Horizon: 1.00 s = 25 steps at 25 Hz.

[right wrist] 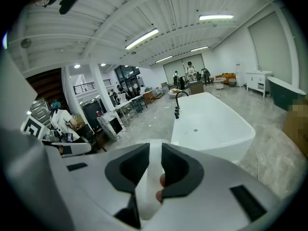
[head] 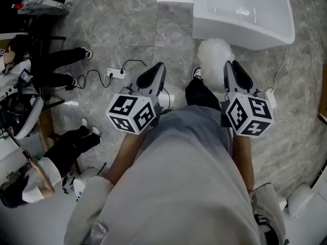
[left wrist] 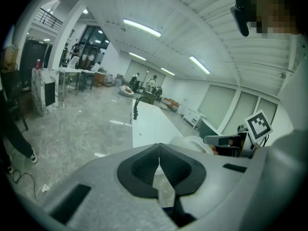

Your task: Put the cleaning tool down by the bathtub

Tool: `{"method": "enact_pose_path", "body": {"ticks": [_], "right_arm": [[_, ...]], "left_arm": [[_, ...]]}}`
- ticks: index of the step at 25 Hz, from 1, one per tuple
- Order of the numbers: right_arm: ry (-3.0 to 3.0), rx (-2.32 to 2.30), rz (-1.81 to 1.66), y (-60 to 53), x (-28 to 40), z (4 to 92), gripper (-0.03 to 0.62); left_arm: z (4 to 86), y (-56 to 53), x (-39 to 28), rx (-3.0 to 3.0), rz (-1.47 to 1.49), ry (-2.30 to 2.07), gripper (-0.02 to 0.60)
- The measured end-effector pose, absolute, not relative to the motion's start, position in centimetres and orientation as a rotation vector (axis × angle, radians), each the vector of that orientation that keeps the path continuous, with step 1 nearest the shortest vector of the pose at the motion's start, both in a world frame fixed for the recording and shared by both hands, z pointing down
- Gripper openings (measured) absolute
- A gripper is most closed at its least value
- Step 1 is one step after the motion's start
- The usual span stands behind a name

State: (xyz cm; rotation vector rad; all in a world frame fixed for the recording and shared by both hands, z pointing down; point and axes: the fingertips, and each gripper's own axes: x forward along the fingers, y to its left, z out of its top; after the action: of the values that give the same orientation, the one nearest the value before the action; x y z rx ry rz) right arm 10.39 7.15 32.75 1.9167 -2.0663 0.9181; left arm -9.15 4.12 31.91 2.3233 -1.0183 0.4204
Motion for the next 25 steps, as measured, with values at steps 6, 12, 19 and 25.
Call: {"method": "enact_pose_path", "body": {"ticks": [6, 12, 19, 25], "right_arm": [[-2.109, 1.924, 0.89, 4.0, 13.4, 32.2, 0.075], [-2.146, 1.898, 0.859, 0.9, 15.5, 32.1, 0.075], [-2.17, 1.85, 0.836, -2.5, 18.1, 32.1, 0.075], [-2.191, 1.811, 0.777, -5.1, 19.7, 32.3, 0.075]], "left_arm": [[30.7, 1.3, -6.3, 2.356, 0.422, -1.047, 0.009], [30.3, -1.4, -3.8, 2.374, 0.416, -1.066, 0.009], [30.0, -4.5, -0.6, 2.377, 0.39, -1.077, 0.009], [29.8, -6.1, -0.1, 2.348, 0.377, -1.119, 0.009]]}}
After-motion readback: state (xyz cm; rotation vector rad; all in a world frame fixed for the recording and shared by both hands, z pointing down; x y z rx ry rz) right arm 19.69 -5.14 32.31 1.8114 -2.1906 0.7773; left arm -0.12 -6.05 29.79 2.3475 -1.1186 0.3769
